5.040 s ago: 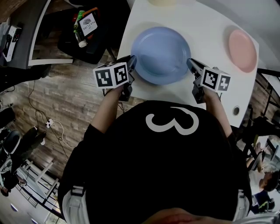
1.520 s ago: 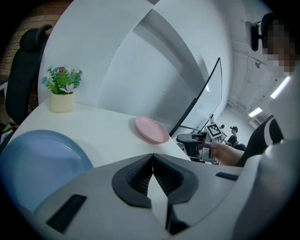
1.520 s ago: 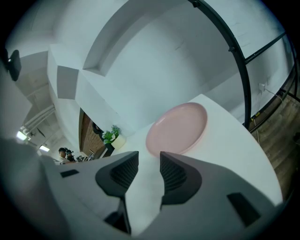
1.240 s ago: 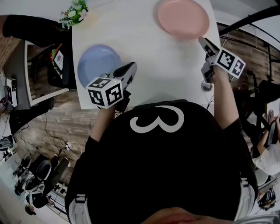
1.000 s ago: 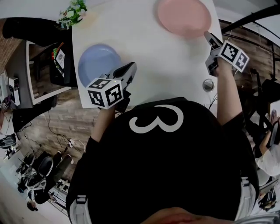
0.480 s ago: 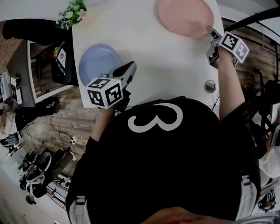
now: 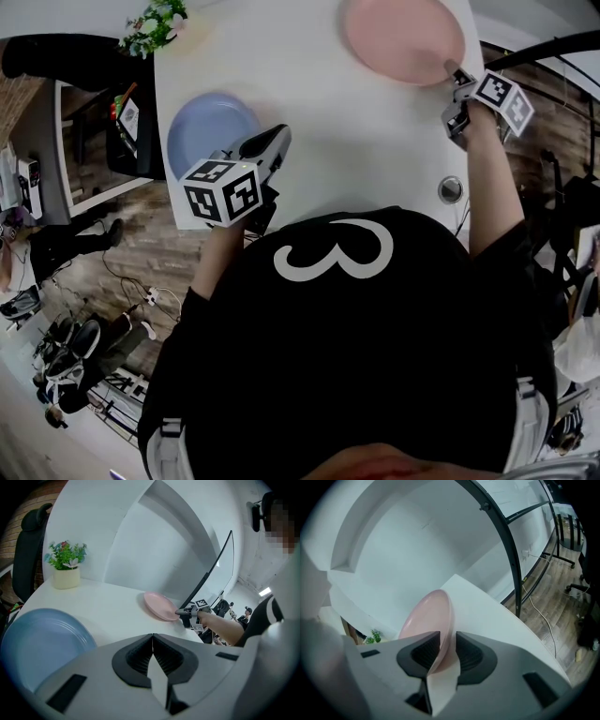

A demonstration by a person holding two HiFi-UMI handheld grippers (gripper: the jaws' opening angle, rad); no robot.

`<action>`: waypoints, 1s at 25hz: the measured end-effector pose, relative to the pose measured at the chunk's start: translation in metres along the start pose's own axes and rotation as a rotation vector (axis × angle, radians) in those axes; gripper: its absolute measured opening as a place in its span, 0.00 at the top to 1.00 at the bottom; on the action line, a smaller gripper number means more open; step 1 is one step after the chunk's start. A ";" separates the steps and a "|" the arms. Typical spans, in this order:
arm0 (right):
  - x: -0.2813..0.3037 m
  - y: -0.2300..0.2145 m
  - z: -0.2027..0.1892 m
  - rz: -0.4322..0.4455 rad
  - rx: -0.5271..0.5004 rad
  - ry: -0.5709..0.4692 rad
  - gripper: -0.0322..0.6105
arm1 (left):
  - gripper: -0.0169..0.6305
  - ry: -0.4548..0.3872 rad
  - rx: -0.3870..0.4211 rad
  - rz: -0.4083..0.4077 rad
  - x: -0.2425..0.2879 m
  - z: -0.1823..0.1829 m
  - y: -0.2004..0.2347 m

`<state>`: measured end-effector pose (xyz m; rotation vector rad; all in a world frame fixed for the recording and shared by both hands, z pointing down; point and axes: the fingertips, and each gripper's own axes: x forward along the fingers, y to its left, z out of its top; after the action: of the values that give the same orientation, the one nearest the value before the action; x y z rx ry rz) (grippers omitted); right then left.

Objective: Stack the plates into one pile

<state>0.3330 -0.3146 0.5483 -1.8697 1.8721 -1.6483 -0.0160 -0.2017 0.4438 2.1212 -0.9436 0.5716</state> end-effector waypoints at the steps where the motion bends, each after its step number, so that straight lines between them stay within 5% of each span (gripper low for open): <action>1: 0.001 0.000 -0.001 0.000 0.006 0.005 0.77 | 0.95 0.000 -0.002 0.001 0.000 -0.001 0.000; 25: 0.009 -0.006 0.000 0.000 0.194 0.002 0.88 | 0.95 -0.010 -0.020 0.015 -0.010 -0.005 0.019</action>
<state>0.3347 -0.3196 0.5576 -1.7916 1.6451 -1.7602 -0.0375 -0.2022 0.4487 2.1025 -0.9677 0.5572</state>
